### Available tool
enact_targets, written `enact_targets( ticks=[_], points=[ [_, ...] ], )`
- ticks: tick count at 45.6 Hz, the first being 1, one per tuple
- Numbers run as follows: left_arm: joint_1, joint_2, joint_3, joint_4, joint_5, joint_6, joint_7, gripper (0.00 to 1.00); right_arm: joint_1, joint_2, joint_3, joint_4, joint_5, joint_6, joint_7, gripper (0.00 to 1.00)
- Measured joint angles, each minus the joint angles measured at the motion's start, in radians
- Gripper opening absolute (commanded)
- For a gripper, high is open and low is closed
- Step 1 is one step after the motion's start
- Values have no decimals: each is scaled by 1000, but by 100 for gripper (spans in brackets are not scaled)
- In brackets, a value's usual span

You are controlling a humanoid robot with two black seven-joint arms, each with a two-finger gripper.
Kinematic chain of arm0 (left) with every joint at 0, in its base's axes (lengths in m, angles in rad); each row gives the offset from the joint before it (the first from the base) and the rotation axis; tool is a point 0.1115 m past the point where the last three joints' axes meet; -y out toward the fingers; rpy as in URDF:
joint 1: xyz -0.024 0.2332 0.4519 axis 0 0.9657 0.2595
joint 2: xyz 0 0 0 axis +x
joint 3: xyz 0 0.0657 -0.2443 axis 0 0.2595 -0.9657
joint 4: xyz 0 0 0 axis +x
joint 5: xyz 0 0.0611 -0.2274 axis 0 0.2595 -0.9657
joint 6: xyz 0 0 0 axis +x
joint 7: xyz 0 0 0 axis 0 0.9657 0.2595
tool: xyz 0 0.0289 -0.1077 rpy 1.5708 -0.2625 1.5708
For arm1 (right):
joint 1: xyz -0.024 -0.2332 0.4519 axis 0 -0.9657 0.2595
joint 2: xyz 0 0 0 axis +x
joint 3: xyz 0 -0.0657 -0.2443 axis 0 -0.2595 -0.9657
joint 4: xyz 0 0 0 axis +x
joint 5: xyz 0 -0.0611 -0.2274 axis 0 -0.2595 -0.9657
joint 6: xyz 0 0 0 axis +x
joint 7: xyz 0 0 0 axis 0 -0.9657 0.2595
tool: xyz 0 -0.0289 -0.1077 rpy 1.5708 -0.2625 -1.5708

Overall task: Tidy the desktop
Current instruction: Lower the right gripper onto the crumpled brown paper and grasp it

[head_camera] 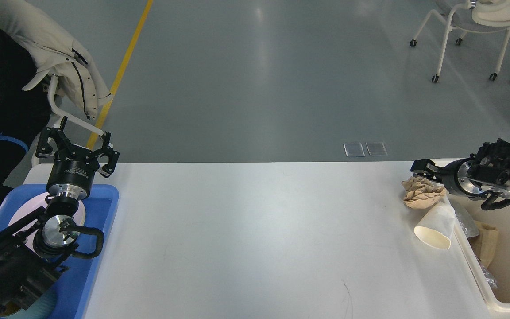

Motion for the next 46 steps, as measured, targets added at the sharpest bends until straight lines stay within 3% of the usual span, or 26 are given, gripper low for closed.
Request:
enact_targets(
  ticks=[15,22,32,39,46],
  points=[
    [0,0,0,0,0,0,0,97,-157,97,104,-106,3,-124,-8,94],
    [0,-1,0,0,0,0,0,97,-214,155,112,-217,27,-135,-33,86],
    [0,-1,0,0,0,0,0,97,-252,187,112,-266,104,-144,-75,85],
    [0,0,0,0,0,0,0,97,-278,192,111,-289,109,-177,-114,77],
    [0,0,0,0,0,0,0,97,-287,196,112,-315,113,-193,-132,59]
  ],
)
